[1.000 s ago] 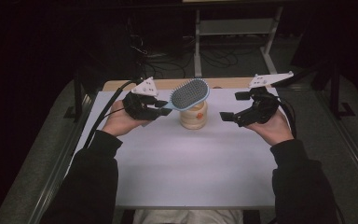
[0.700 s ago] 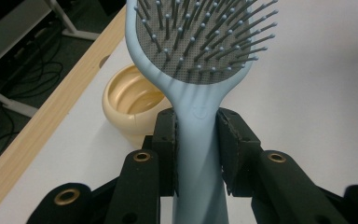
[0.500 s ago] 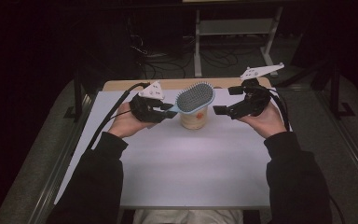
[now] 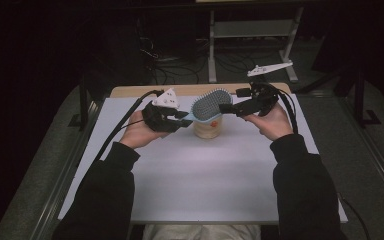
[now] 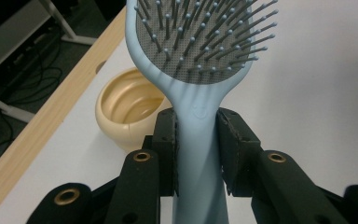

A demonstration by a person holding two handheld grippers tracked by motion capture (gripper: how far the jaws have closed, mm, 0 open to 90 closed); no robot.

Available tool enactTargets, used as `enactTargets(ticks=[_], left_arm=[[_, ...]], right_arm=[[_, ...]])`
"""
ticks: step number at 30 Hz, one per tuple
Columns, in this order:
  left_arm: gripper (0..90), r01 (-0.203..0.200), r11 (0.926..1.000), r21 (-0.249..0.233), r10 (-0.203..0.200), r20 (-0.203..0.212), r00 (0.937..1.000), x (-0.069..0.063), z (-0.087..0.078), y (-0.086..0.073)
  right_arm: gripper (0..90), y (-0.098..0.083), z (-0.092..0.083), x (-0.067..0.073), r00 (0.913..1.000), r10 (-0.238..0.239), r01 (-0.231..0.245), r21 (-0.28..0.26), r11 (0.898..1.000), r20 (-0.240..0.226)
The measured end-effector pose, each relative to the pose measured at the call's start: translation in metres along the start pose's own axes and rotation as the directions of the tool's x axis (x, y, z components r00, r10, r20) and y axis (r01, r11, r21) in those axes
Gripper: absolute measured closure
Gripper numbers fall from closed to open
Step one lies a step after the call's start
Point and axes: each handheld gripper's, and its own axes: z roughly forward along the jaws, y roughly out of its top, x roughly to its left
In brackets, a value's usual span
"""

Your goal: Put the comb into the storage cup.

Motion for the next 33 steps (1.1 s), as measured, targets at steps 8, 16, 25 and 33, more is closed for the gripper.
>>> enactTargets(ticks=[8,16,25,33], left_arm=[[69.8,-0.002,0.9998,-0.021,0.002,0.008,1.0000,-0.001,0.000,0.001],[69.8,-0.011,0.9992,-0.039,0.011,0.012,0.9999,-0.003,0.001,0.001],[69.9,-0.002,0.9993,-0.039,0.003,0.021,0.9998,-0.002,0.006,-0.001],[70.4,0.005,0.9990,-0.045,-0.003,0.037,0.9993,-0.002,0.014,-0.001]], right_arm=[[0.0,0.003,0.012,-0.003,0.9986,0.053,-0.053,0.036,0.998,-0.005],[10.6,0.004,0.016,-0.008,0.9859,0.124,-0.123,0.008,0.992,-0.113],[31.5,0.005,0.022,-0.010,0.9724,0.171,-0.169,0.022,0.985,-0.159],[52.7,0.011,0.011,-0.008,0.9691,0.166,-0.170,-0.004,0.985,-0.182]])
